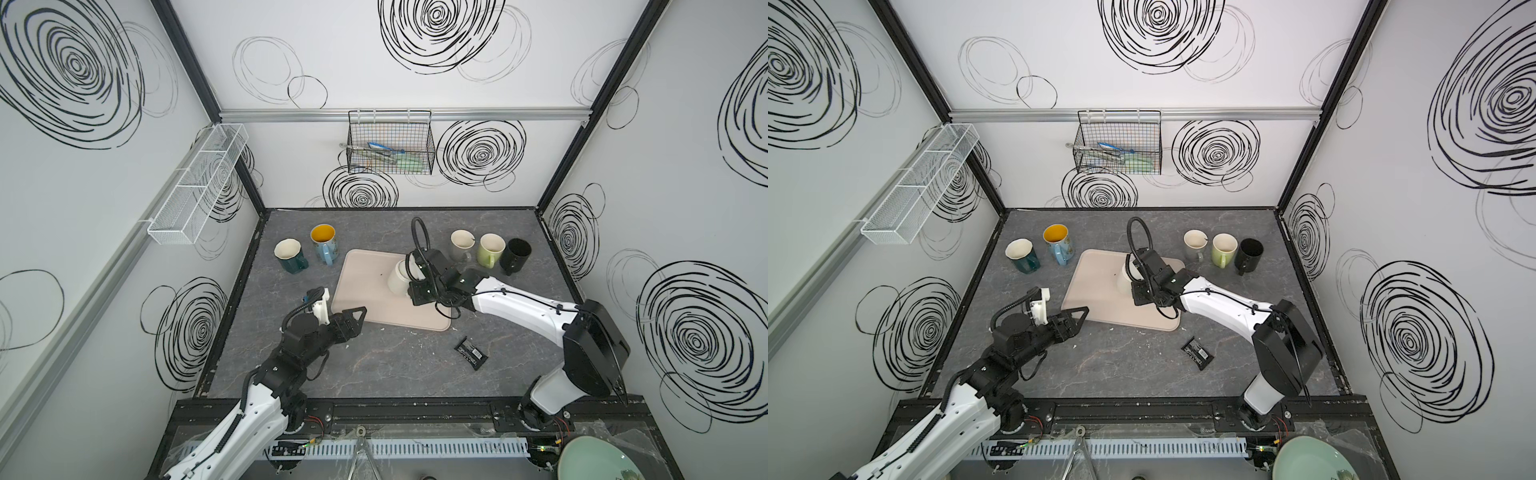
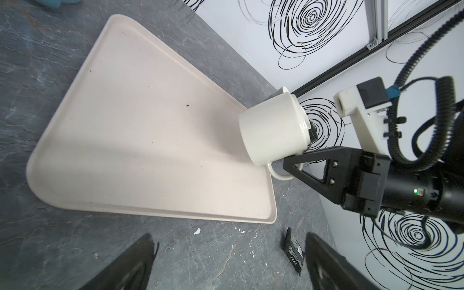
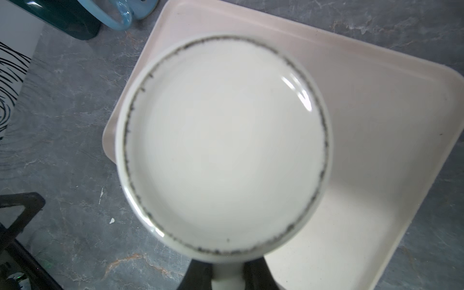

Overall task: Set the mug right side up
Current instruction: 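Lift and tilt the white mug sideways with the right gripper while the left gripper approaches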

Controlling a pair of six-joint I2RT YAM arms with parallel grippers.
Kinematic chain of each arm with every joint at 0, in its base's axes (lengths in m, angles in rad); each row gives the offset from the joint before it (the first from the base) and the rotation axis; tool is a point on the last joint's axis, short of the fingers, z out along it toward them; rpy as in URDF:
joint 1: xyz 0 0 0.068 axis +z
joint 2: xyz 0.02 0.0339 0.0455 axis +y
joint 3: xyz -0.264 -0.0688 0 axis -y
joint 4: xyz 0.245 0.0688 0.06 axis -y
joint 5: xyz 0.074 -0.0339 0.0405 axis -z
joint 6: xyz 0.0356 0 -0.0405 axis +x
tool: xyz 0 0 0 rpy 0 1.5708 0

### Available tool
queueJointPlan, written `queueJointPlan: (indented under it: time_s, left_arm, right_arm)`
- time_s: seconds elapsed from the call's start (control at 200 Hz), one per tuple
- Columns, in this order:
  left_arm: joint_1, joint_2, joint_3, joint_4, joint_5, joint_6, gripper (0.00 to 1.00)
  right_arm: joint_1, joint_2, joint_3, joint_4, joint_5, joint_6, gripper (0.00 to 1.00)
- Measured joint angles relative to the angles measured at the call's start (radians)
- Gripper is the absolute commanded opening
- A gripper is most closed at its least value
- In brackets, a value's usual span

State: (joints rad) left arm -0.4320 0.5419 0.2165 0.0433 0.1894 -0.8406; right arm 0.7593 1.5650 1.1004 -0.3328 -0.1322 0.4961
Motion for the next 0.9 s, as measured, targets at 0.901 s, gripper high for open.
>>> queueJointPlan:
  time_s: [0.901]
  left_arm:
    - [-0.147,0.268,0.112,0.139,0.009,-0.021,0.96]
  right_arm:
    - [-0.017,-0.240,-0.319,0.407,-0.165,0.135,0.01]
